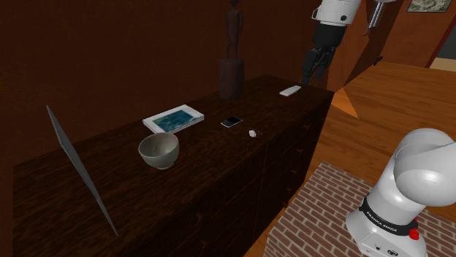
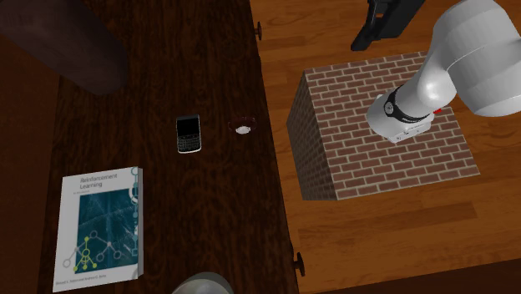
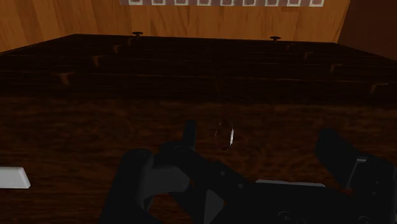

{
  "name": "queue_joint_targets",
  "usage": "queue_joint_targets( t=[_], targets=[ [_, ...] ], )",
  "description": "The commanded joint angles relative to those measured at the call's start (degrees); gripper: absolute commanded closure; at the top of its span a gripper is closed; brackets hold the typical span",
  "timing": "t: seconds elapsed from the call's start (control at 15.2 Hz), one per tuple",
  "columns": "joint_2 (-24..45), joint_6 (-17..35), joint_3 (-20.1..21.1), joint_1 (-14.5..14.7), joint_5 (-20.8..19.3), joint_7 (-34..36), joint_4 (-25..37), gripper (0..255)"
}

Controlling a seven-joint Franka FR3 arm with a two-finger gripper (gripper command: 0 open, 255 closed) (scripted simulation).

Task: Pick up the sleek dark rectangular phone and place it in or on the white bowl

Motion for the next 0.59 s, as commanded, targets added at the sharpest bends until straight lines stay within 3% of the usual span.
queue_joint_targets(
  t=[0.0, 0.53],
  targets=[
    [0.0, 0.0, 0.0, 0.0, 0.0, 0.0, 0.0, 0],
    [12.5, 12.3, 8.0, -3.6, 4.5, 21.8, -0.1, 0]
  ],
)
